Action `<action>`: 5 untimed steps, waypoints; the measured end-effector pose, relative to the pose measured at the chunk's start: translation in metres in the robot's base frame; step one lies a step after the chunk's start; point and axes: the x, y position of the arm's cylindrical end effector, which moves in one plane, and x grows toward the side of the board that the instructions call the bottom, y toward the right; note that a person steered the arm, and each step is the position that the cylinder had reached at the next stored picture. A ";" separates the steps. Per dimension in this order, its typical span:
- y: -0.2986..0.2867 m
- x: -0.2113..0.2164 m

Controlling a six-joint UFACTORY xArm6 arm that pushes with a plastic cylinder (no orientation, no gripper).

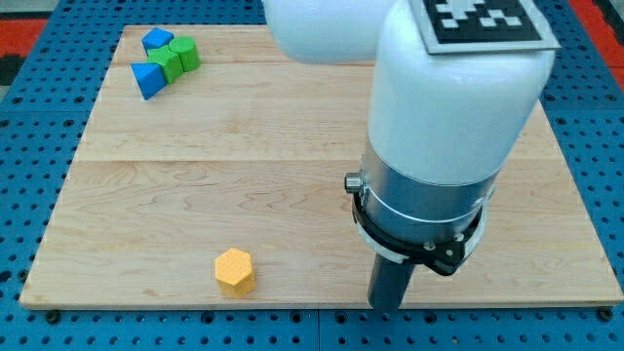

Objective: Push the yellow hexagon towards the center left

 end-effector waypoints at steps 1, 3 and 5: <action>0.000 0.000; -0.071 0.000; -0.207 0.000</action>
